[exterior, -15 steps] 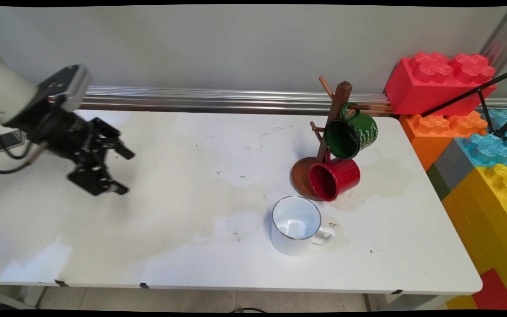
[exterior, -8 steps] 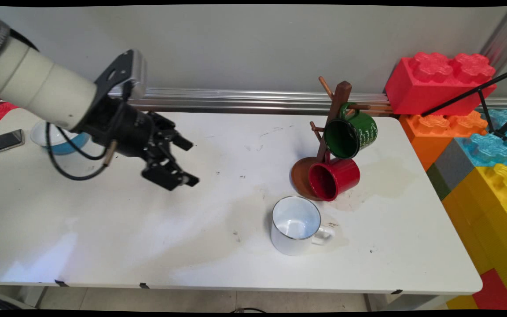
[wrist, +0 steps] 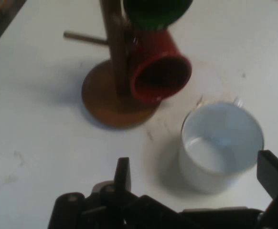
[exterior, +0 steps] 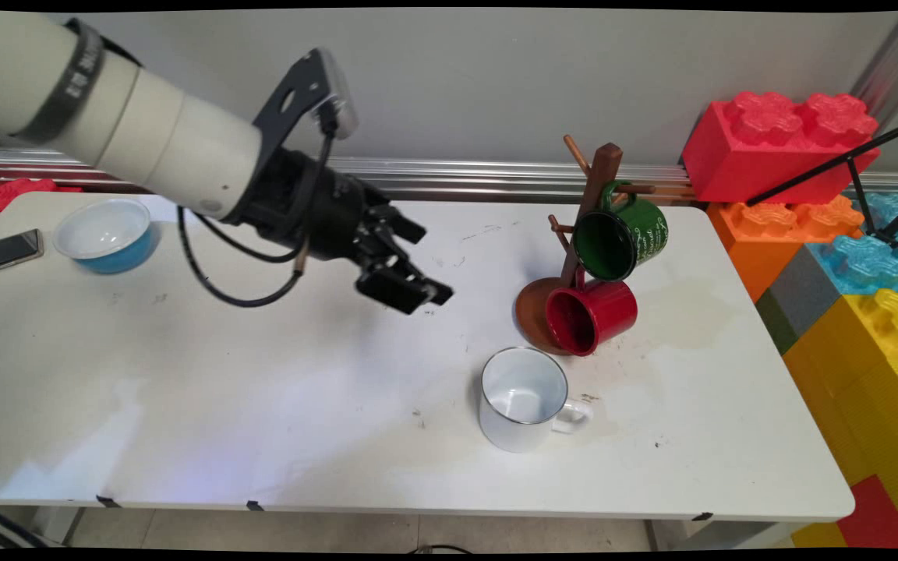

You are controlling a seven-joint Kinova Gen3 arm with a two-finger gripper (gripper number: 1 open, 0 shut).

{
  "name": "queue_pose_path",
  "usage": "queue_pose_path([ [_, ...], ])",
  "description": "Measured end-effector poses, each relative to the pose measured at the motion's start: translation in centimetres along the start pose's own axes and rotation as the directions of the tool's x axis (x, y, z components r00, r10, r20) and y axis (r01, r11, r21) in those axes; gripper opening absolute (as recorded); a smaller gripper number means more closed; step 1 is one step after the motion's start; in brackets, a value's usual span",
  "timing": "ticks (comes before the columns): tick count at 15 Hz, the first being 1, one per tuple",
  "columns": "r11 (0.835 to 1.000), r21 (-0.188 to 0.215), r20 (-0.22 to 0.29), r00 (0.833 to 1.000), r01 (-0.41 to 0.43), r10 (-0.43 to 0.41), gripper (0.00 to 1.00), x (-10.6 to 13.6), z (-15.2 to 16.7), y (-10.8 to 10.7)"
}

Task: Pick up the green mug from the rack

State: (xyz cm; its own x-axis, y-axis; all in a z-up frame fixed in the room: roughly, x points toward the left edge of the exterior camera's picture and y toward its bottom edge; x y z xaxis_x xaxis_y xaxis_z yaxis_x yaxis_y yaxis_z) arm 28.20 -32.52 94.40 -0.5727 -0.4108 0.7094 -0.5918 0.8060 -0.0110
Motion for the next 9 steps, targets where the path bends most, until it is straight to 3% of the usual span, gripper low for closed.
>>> queue_pose_path([
  [4,1.0,0.0,-0.042,0.999,0.023,-0.023,1.0,1.8,1.1,0.7],
  [9,0.998,-0.01,-0.048,0.997,0.056,-0.056,1.0,3.2,2.7,1.3],
])
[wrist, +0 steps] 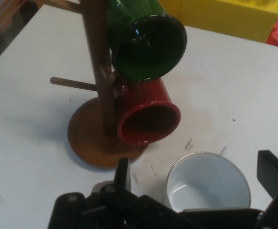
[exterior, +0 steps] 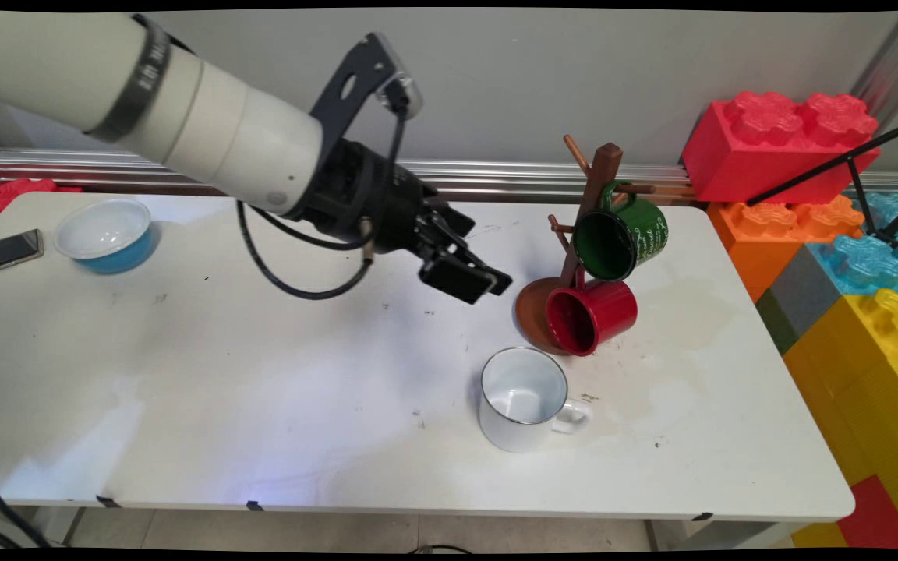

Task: Pick up the green mug from the rack

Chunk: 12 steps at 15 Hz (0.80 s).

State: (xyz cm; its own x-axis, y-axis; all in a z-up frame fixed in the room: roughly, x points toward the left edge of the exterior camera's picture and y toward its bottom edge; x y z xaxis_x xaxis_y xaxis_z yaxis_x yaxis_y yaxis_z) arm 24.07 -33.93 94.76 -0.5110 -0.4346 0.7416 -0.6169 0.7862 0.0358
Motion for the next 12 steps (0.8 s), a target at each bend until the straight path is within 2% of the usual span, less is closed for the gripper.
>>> queue_pose_path([
  [6,0.999,-0.014,-0.001,0.999,0.032,-0.032,1.0,1.9,2.4,0.8],
  [12,0.997,-0.01,-0.007,0.997,0.082,-0.082,1.0,3.6,4.8,1.3],
])
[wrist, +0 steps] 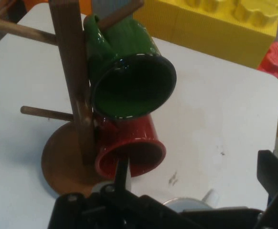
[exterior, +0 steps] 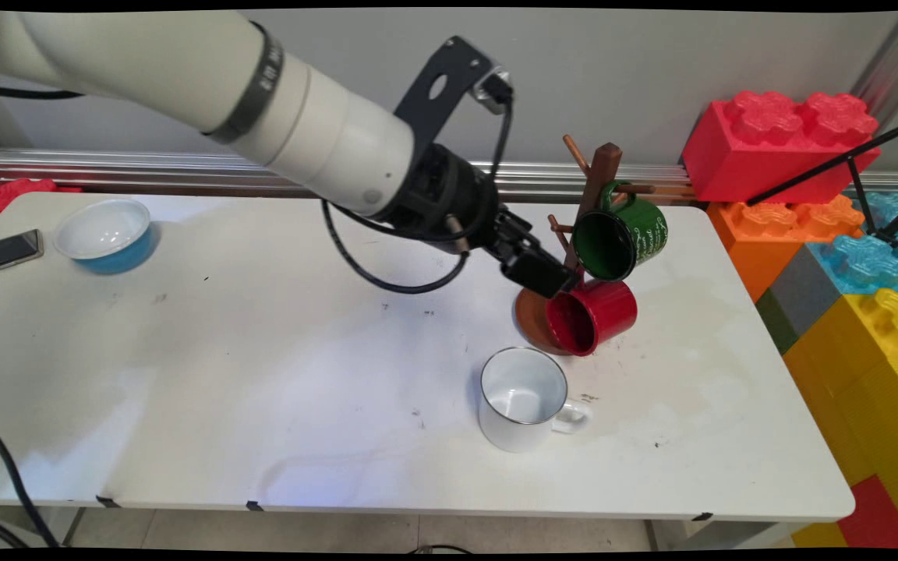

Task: Pick up the green mug from the rack

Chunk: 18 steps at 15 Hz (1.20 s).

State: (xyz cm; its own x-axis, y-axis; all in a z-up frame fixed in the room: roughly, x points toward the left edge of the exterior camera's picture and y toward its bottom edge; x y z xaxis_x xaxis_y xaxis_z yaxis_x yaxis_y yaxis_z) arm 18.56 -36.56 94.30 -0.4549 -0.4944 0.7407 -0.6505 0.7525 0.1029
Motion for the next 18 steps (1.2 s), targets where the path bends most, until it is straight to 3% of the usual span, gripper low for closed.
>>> queue_pose_path([
  [18,0.979,-0.04,-0.023,0.98,0.198,-0.199,1.0,2.1,6.9,0.5],
])
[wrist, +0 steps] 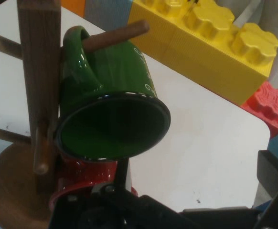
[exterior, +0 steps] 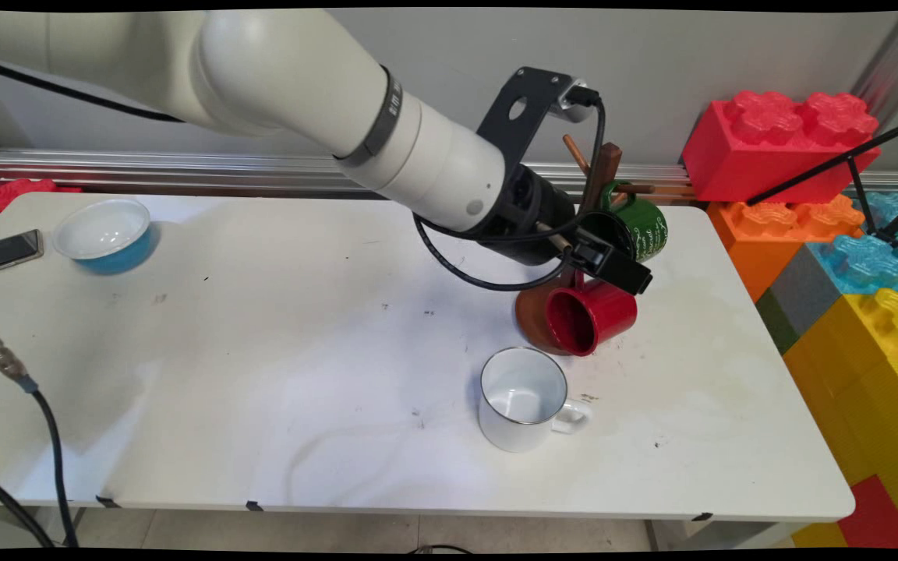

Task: Pick up the green mug from the rack

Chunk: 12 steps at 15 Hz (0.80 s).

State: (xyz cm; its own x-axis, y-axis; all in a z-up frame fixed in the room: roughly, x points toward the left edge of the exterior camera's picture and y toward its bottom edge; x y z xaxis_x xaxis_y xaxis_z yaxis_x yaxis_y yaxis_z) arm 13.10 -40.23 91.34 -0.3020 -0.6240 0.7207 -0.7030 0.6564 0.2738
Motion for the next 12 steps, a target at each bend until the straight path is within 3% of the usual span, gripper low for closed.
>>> queue_pose_path([
  [12,0.994,-0.002,-0.062,0.992,0.111,-0.111,1.0,-0.6,1.9,-0.3],
])
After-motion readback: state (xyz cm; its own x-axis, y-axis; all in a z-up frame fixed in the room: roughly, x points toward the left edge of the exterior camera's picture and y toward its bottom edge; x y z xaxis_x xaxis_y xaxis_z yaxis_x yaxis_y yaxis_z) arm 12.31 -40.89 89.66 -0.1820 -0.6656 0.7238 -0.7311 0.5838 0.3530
